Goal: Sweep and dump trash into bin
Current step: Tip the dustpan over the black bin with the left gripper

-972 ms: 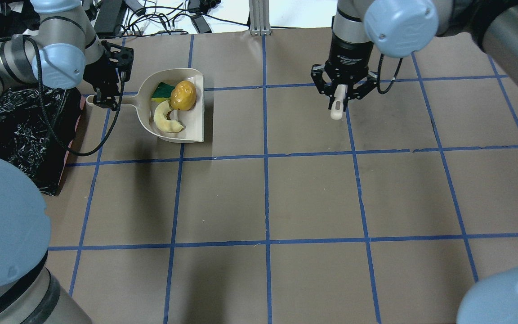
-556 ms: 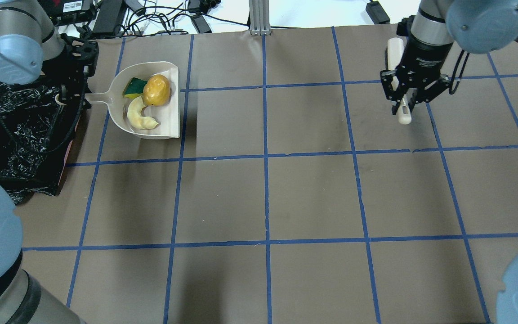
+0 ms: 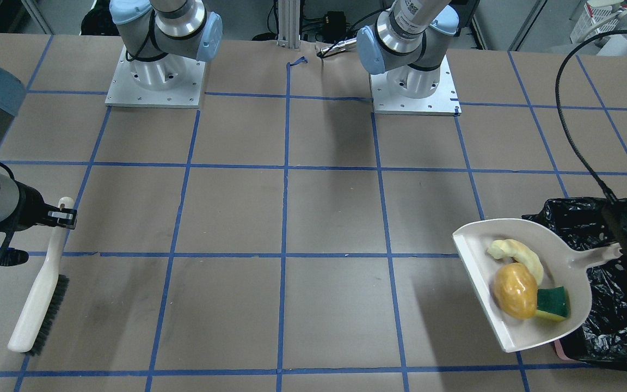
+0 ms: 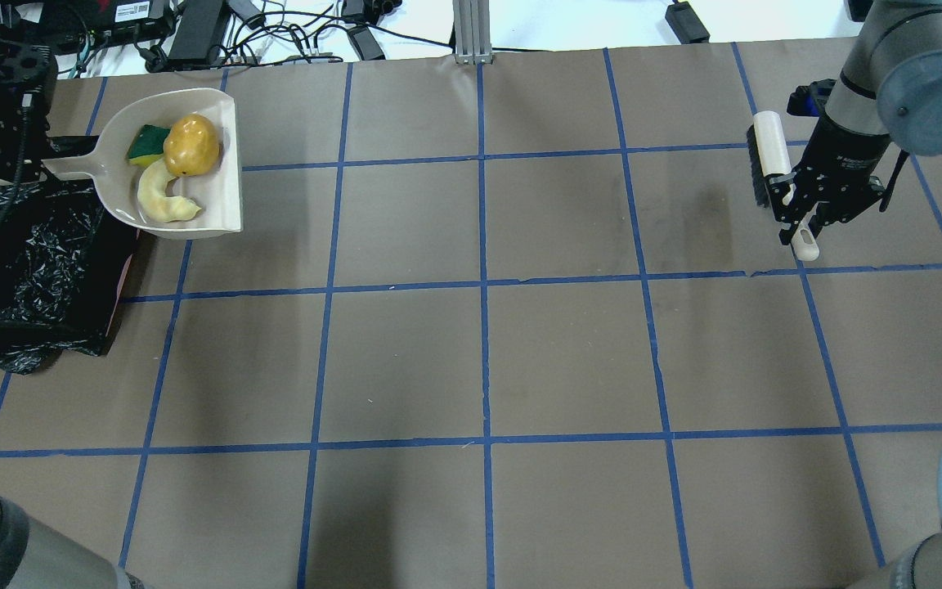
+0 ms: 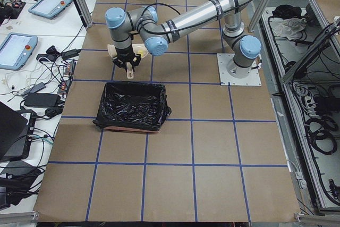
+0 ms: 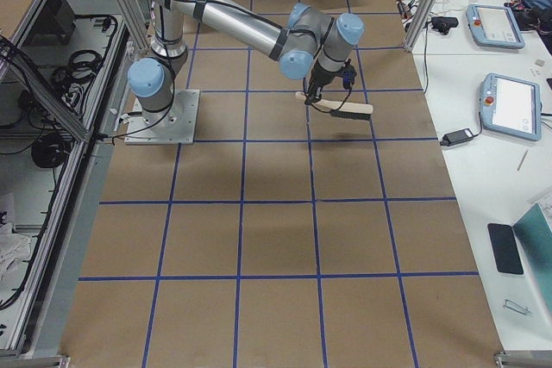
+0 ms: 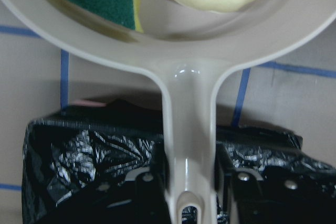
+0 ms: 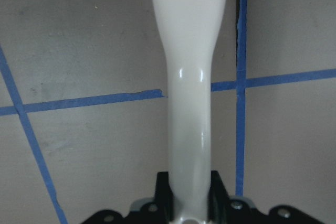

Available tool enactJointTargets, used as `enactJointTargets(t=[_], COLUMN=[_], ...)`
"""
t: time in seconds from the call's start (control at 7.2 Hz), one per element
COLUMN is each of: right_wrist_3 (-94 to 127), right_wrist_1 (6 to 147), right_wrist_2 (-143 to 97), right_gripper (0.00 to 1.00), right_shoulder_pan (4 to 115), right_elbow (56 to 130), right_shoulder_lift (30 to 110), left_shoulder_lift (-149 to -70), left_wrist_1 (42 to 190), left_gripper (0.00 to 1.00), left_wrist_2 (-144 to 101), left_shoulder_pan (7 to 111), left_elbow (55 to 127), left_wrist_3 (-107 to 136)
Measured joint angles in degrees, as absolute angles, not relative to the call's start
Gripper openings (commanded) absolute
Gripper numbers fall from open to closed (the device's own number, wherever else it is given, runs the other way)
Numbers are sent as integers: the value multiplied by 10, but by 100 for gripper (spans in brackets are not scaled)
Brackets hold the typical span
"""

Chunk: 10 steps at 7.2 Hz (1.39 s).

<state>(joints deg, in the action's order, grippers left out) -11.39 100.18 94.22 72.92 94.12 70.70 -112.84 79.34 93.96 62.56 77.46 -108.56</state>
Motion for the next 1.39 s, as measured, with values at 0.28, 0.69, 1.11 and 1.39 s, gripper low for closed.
enactJointTargets(t=[0.28, 0.69, 1.11, 1.39], right_wrist_3=[-144, -175, -176, -180], right_wrist_1=[1032, 1050, 1052, 1054], right_wrist_2=[947, 950, 948, 948], right_gripper=[0, 0, 0, 0], right_shoulder_pan=[725, 705, 700, 700], right_elbow=[946, 948, 948, 948], right_shoulder_lift=[695, 687, 676, 669], left_shoulder_lift=[-1130, -1143, -1166, -1190], left_wrist_1=[798, 807, 806, 802], left_gripper=[0, 0, 0, 0], left_wrist_2=[943, 943, 972, 1003], left_shoulder_pan=[562, 499, 462, 458], left_elbow=[750, 710, 676, 644], left_wrist_3=[-1162, -1258, -1357, -1394])
